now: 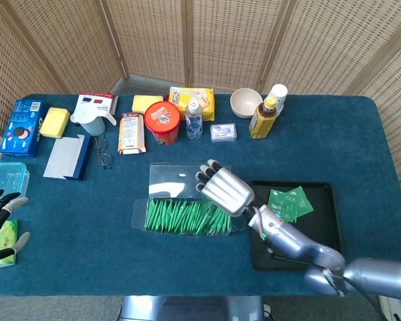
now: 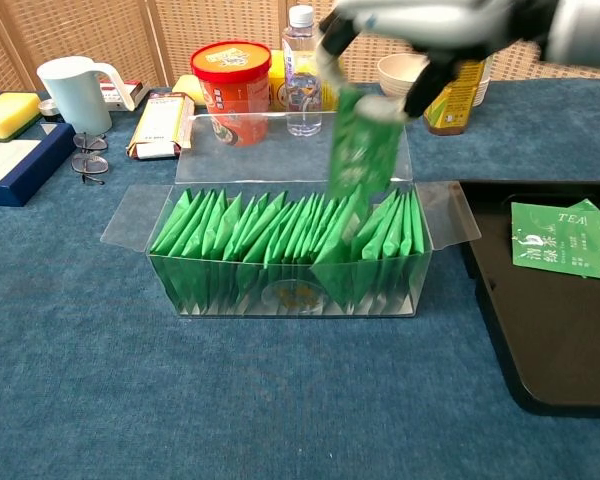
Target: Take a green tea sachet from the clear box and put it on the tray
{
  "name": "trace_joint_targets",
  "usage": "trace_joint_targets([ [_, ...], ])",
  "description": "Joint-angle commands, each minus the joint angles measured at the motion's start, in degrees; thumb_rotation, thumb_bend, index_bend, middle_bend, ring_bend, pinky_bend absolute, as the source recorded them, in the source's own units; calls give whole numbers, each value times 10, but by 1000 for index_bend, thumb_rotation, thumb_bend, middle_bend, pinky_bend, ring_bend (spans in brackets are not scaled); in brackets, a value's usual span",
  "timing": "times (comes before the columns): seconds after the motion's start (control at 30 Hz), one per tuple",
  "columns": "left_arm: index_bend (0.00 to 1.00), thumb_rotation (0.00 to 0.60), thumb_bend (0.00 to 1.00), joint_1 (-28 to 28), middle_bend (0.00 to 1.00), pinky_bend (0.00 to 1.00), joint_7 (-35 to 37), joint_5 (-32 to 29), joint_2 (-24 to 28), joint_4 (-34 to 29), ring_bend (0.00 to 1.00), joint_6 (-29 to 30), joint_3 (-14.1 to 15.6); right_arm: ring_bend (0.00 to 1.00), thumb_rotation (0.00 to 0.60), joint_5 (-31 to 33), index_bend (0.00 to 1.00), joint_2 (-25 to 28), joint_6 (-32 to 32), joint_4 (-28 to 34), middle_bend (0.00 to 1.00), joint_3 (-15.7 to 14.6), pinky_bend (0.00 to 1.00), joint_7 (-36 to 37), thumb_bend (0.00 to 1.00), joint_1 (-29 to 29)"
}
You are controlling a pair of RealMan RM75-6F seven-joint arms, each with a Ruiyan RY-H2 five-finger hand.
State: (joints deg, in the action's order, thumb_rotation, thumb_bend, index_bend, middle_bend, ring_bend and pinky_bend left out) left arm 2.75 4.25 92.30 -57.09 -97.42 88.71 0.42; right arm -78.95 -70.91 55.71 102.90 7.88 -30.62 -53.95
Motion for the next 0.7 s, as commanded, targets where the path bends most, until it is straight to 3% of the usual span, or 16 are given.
trace_joint_targets([
  [0.03, 194, 600, 265, 0, 165, 248, -1, 1, 0, -2, 66, 1, 0, 251, 600, -18, 683, 30, 29, 23, 362, -1, 253, 19, 527, 25],
  [0.37, 194, 600, 265, -4, 165, 248, -7, 11, 5, -14, 66, 12, 3, 251, 600, -51, 680, 102, 97, 34, 362, -14, 253, 82, 527, 98],
  [0.7, 194, 600, 265, -10, 165, 248, -14, 18, 16, -26, 65, 23, 4, 251, 600, -58, 665, 112, 114, -18, 360, -46, 252, 130, 527, 157],
])
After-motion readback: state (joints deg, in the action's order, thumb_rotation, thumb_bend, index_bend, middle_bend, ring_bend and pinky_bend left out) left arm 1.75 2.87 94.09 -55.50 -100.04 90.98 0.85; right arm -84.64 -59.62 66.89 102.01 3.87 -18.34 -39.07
